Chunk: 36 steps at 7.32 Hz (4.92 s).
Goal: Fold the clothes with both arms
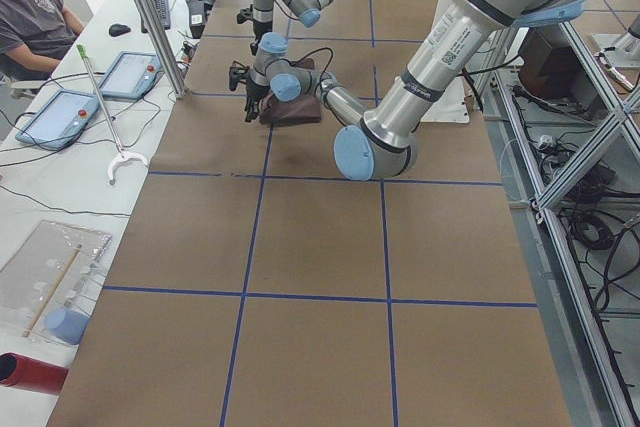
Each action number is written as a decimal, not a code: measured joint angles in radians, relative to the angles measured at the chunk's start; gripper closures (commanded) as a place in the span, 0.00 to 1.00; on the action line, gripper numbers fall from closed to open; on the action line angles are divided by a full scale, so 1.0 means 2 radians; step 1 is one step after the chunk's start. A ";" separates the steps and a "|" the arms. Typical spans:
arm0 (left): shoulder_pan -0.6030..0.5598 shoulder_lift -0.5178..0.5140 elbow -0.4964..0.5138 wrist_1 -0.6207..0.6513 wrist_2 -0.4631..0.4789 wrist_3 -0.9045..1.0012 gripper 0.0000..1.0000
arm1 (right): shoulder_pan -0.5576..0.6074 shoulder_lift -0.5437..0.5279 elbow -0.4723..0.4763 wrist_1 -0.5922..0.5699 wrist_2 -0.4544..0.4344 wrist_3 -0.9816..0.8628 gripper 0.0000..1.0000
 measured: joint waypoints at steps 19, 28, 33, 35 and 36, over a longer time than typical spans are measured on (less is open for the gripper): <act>-0.339 0.365 -0.173 0.136 -0.251 0.654 0.00 | 0.378 -0.412 0.285 -0.231 0.169 -0.681 0.00; -0.373 0.364 -0.166 0.203 -0.281 0.740 0.00 | 0.409 -0.448 0.271 -0.257 0.187 -0.743 0.00; -0.373 0.364 -0.169 0.203 -0.281 0.734 0.00 | 0.408 -0.447 0.270 -0.235 0.176 -0.694 0.00; -0.373 0.363 -0.169 0.204 -0.284 0.673 0.00 | 0.408 -0.446 0.271 -0.235 0.177 -0.693 0.00; -0.373 0.364 -0.169 0.204 -0.288 0.635 0.00 | 0.408 -0.446 0.271 -0.235 0.177 -0.693 0.00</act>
